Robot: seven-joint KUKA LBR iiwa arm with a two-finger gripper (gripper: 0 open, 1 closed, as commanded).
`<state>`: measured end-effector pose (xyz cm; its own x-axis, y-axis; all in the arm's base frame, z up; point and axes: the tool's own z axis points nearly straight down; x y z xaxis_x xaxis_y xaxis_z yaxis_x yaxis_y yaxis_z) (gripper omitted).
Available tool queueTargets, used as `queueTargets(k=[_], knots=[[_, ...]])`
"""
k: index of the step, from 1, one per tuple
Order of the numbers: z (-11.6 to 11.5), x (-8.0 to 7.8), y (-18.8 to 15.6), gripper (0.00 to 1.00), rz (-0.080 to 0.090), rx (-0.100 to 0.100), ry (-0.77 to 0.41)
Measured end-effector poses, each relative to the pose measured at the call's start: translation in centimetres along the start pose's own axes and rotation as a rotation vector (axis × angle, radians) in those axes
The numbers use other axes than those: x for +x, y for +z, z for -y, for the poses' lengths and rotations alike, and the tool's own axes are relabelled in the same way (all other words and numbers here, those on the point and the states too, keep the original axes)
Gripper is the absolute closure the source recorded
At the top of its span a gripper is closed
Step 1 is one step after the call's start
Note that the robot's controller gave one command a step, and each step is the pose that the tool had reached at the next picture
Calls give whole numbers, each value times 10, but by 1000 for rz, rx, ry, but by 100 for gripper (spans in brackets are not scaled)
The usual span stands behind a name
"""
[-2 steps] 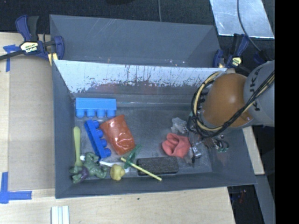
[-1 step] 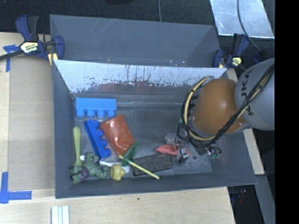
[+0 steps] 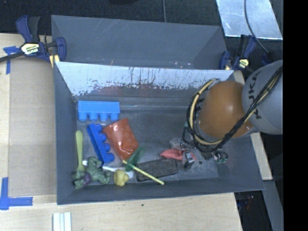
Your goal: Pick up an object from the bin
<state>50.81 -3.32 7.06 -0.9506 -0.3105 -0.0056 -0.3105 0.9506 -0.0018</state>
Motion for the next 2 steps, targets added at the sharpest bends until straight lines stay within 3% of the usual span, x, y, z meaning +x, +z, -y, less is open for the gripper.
queueTargets(k=[1,2], knots=[[8,-3,-60,100,-3,-2,-58],[6,9,-135,100,-7,-4,-21]])
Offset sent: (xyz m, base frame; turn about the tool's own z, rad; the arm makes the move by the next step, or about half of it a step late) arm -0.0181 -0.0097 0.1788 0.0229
